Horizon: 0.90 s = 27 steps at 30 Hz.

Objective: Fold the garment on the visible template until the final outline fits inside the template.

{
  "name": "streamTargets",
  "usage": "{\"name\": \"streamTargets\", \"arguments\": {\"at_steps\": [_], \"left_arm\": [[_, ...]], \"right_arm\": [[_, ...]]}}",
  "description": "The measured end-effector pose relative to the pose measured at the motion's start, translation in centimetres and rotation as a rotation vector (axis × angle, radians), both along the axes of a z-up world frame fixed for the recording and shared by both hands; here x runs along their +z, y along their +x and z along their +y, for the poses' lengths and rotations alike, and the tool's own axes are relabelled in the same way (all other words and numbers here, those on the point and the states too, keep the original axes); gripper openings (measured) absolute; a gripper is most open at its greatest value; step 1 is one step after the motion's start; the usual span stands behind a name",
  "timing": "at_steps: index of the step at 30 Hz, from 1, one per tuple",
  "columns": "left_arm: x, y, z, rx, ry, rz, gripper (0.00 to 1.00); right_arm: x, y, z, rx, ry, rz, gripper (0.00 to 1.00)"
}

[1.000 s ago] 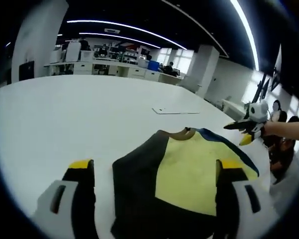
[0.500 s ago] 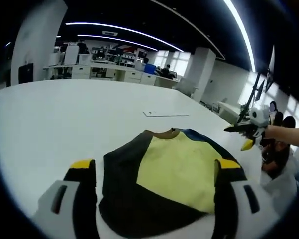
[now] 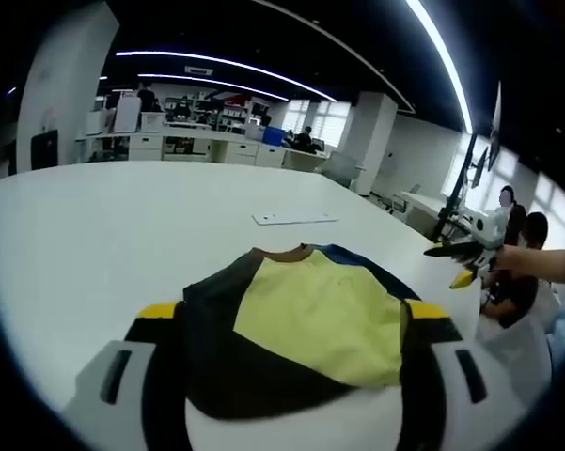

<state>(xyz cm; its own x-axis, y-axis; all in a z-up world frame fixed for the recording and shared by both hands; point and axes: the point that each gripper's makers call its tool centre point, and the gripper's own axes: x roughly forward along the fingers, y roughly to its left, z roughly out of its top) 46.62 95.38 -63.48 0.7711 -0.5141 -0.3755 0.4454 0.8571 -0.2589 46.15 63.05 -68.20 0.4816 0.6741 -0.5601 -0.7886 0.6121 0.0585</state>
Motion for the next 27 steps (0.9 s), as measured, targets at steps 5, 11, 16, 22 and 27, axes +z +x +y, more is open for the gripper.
{"name": "streamTargets", "arguments": {"at_steps": [5, 11, 16, 22, 27], "left_arm": [[-0.3, -1.1, -0.3, -0.003, -0.004, 0.004, 0.89], [-0.6, -2.1, -0.3, 0.007, -0.014, 0.008, 0.88], [-0.9, -2.7, -0.3, 0.013, -0.023, 0.017, 0.87], [-1.0, -3.4, -0.6, 0.014, -0.031, 0.022, 0.86], [-1.0, -3.7, -0.4, 0.022, -0.039, 0.022, 0.85]], "right_arm": [[-0.5, -2.1, -0.5, 0.035, -0.033, -0.036, 0.68], [-1.2, -4.6, 0.7, 0.081, -0.008, -0.031, 0.4], [-2.6, -6.0, 2.4, 0.113, 0.024, 0.041, 0.18], [-4.8, -6.6, 3.8, 0.141, 0.001, 0.099, 0.12], [-5.8, -6.0, 4.2, 0.115, 0.0, 0.117, 0.11]]}}
